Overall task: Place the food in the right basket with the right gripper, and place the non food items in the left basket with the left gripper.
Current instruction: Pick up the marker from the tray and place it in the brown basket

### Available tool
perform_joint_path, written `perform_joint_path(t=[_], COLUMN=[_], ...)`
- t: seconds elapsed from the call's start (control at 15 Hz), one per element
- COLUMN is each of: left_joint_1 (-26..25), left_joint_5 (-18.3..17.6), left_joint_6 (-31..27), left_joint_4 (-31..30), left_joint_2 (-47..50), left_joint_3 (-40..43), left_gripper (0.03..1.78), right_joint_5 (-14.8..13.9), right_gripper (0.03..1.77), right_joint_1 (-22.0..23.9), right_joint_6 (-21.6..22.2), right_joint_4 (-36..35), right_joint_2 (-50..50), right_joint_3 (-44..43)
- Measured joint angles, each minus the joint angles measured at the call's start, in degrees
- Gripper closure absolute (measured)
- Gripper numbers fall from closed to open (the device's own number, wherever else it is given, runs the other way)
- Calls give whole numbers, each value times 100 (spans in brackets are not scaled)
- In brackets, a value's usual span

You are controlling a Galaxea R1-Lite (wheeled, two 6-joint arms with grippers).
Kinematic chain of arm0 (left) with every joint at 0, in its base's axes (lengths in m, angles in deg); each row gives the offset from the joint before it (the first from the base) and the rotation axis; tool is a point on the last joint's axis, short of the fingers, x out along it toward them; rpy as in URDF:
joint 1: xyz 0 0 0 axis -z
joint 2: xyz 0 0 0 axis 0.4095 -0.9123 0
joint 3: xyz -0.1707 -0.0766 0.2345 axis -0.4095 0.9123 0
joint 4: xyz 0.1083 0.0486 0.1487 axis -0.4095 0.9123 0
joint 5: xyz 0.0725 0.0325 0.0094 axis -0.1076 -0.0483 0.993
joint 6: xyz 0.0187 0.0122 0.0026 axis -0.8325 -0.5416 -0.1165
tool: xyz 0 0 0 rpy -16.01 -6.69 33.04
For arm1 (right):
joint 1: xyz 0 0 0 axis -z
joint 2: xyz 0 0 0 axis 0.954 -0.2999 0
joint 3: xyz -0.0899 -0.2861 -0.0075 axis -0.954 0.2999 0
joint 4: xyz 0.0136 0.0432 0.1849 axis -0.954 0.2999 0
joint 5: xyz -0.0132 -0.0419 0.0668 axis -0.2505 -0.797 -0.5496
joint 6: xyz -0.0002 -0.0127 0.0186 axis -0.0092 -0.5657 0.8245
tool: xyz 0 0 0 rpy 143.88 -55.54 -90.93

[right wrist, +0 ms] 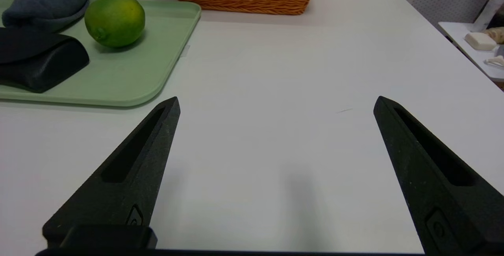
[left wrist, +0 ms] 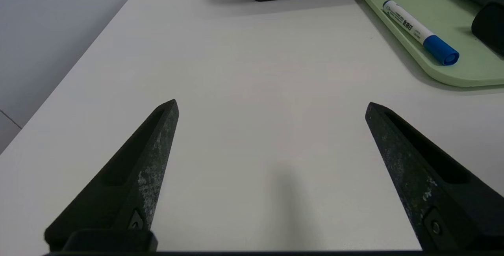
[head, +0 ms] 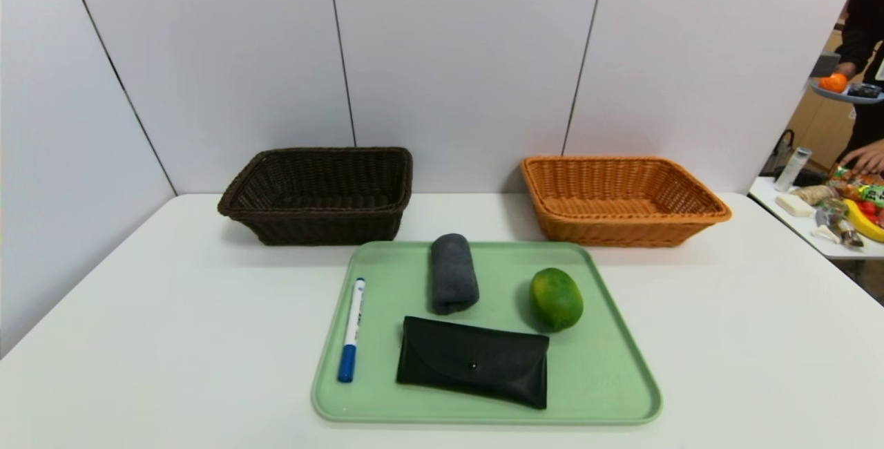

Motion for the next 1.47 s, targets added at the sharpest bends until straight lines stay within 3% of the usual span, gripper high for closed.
perform_joint_path(t=[0.73,1.2,1.33,1.47], left_joint_1=[-2,0,5,5], left_joint_5=[15,-57,-66,-93], left_joint_6=[113,-112,-140,-134], left_joint_4=[1,26,229,803], left_joint_2=[0,0,-2,-62], left_joint_3=[0,-7,-197,-716], left_gripper=[12,12,12,12], right_joint_5=[-60,-61,-77,-24], right_gripper=[10,10,10,10], right_joint_1=[0,0,0,-6], right_joint_6=[-11,-80,-39,44], right_joint_4=[-213,-241,-213,111], right_joint_2=[0,0,0,-43], right_joint_3=[68,63,-240,-723])
